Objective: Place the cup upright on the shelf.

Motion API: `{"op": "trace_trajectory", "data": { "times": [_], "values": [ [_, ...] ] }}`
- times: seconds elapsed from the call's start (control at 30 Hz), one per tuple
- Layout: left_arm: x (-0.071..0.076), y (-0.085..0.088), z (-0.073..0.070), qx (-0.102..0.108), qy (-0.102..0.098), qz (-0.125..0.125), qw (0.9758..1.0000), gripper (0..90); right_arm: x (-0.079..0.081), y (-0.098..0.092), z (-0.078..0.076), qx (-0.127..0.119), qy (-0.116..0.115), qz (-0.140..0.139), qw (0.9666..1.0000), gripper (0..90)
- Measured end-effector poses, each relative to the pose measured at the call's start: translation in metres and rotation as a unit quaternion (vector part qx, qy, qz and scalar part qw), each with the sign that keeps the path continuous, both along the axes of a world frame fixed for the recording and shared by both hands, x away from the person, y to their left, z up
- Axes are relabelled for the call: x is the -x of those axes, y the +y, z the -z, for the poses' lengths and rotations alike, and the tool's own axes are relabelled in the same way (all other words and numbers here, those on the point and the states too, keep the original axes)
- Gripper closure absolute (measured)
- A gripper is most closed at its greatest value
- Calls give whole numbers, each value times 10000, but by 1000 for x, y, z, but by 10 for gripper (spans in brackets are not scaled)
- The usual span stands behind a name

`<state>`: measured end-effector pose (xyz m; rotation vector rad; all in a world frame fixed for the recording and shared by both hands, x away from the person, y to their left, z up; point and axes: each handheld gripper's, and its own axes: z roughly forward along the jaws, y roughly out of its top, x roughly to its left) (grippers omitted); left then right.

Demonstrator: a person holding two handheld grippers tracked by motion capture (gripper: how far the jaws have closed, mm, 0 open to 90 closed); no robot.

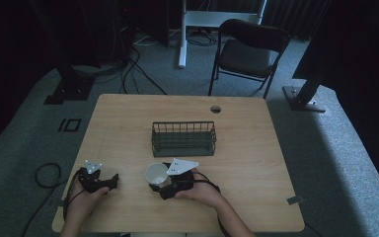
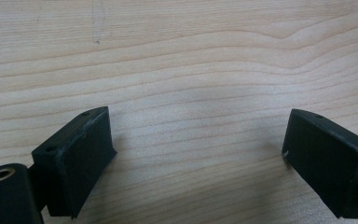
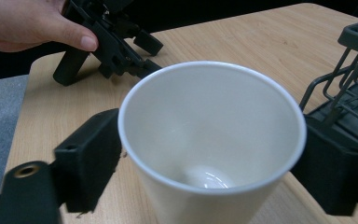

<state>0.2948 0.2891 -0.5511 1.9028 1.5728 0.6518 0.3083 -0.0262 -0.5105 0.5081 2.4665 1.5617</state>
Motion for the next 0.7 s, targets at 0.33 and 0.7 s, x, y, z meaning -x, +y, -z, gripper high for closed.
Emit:
{"op": "trace_trajectory", "data": {
  "times": [0.33,0.7],
  "values": [
    [0,0,0,1,-2,-1,10000,89,0,-2,-4,111,24,-119,9999,192],
    [0,0,0,-2,0,0,10000,89,-4,-8,-19,31,63,-45,10000,193]
  ]
}}
